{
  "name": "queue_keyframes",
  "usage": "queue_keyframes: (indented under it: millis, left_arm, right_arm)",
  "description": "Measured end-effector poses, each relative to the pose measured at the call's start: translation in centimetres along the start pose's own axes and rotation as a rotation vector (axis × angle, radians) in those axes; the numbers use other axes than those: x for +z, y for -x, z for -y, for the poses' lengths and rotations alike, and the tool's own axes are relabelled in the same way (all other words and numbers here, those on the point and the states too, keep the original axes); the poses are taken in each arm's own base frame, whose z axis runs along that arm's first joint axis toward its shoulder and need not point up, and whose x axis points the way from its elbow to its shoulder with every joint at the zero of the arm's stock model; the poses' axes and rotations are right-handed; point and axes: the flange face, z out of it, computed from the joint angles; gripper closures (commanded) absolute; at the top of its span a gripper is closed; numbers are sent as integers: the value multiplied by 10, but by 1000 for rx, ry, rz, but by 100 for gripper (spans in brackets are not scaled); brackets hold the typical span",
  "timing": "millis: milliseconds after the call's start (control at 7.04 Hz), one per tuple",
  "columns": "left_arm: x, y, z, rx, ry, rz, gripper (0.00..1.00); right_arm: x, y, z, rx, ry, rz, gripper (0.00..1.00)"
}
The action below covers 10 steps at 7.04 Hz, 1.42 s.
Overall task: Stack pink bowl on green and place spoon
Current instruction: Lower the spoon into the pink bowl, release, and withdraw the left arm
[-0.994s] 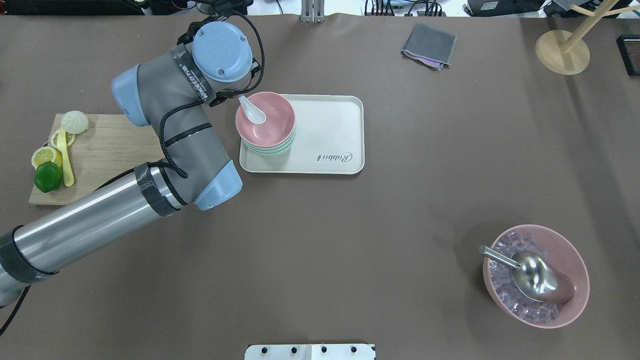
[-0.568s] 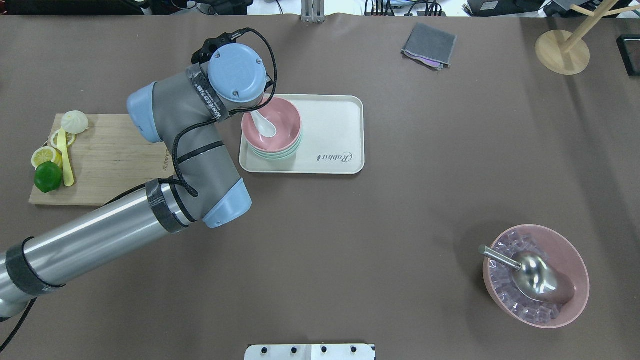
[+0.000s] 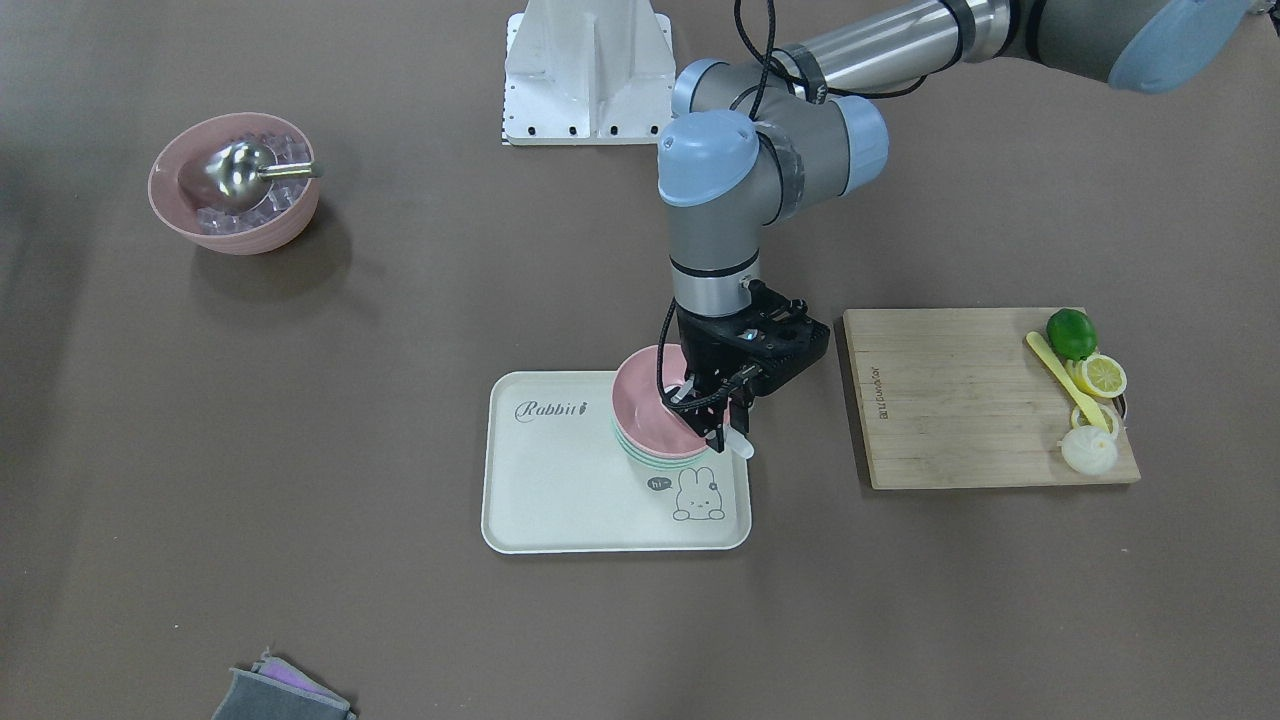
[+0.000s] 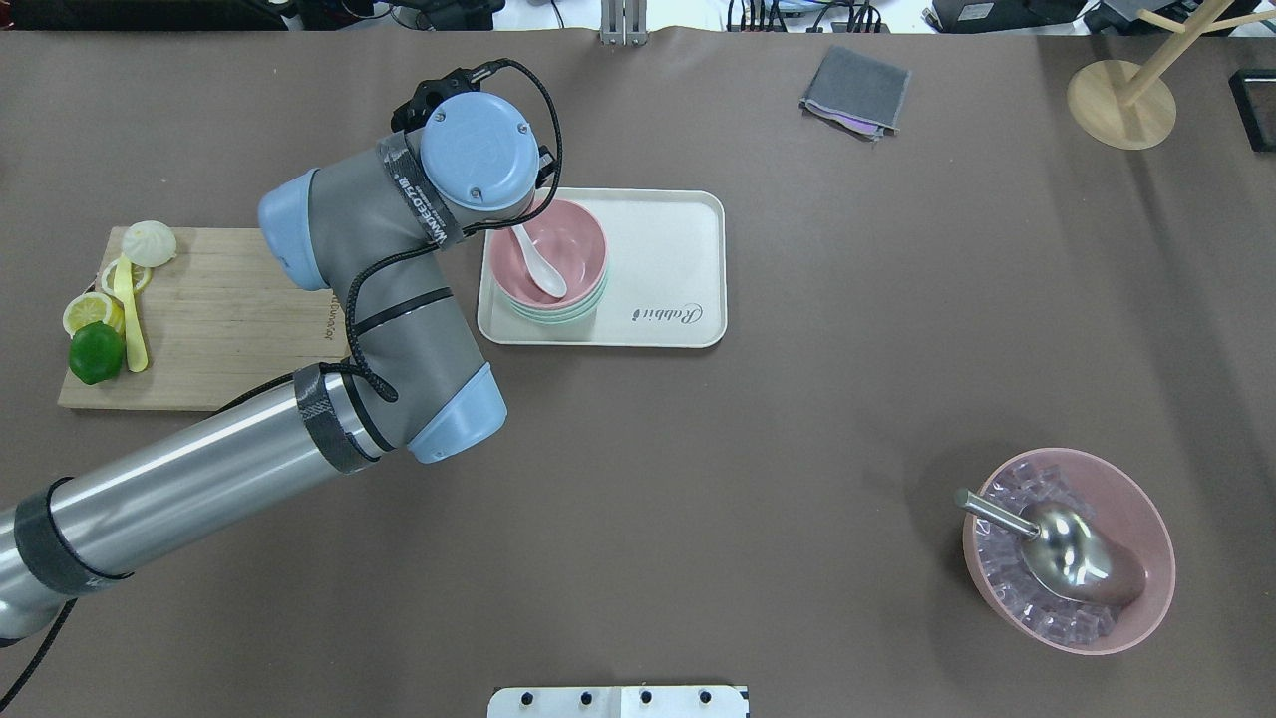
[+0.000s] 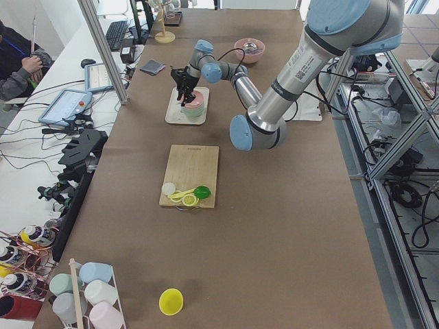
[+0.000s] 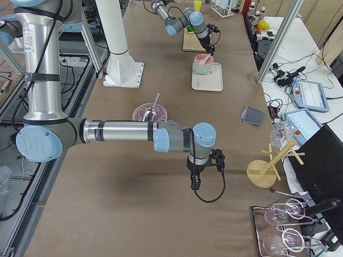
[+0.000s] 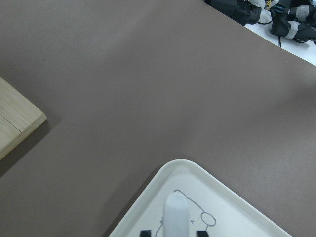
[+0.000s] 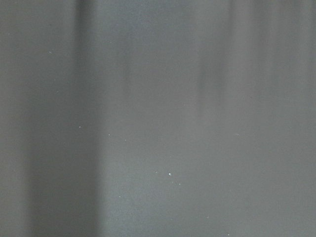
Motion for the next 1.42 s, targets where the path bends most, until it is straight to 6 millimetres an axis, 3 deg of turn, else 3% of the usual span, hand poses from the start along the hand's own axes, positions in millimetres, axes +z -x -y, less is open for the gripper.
queue_keyframes:
  millis: [284, 426, 568, 994, 1278, 1420]
  left_arm:
    - [-20, 2, 7, 92, 12, -33, 2]
    - [-26, 19, 23, 185, 46, -38, 2]
    - [-32, 53, 57, 306, 100, -40, 2]
    - [-38, 189, 213, 702, 211, -7, 2]
    - [-37, 304, 309, 930, 258, 36, 2]
    - [-40, 369, 344, 996, 298, 34, 2]
  right_arm:
    - [-1, 0, 0, -4, -2, -1, 0]
    - [-1, -1, 0, -8, -3, -4, 0]
    - [-3, -2, 0, -11, -5, -8, 0]
    - [-6, -5, 0, -8, -11, -15, 0]
    - [-5, -6, 0, -4, -7, -15, 0]
    - [-5, -6, -1, -2, -4, -12, 0]
